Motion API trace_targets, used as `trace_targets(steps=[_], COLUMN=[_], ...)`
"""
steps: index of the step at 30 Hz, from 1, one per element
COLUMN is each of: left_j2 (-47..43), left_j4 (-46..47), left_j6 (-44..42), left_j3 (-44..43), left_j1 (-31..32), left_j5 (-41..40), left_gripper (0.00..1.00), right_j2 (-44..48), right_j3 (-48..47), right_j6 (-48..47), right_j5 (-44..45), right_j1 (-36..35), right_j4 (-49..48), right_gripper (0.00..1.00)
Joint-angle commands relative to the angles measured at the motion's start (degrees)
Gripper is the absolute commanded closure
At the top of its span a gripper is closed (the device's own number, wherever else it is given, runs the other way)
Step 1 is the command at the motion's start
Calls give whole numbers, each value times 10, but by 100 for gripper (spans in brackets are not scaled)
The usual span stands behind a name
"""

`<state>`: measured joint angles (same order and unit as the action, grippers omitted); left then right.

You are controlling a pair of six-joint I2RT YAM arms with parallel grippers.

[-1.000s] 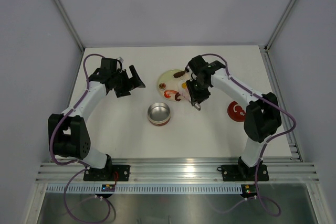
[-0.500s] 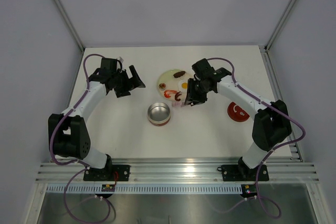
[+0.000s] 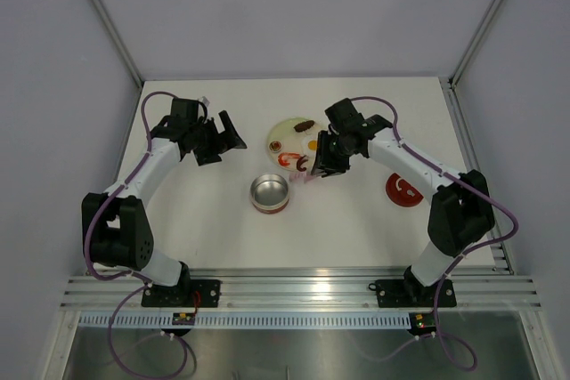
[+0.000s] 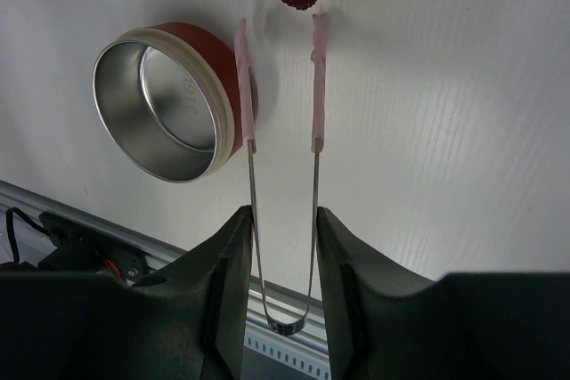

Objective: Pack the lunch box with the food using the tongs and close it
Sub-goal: Pick up the fake food from the plate.

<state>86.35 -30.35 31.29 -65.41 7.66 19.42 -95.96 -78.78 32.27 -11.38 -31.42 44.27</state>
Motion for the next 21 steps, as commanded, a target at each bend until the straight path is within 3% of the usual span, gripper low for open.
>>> trace_targets(steps=[1, 9, 21], left_j2=[4, 11, 8], left_j4=[15, 26, 16], left_j6=[-4, -1, -9], left_j3=[0, 2, 3], left_j1=[1, 1, 1], left_j5=[1, 9, 4], left_gripper=[1, 1, 1], right_j2=[38, 78, 29], right_j3=[-11, -18, -86], right_j6=[2, 7, -6], right_j5=[27, 80, 110], right_j1=[-7, -7, -7], right_j4=[5, 17, 5], right_gripper=[60, 60, 61])
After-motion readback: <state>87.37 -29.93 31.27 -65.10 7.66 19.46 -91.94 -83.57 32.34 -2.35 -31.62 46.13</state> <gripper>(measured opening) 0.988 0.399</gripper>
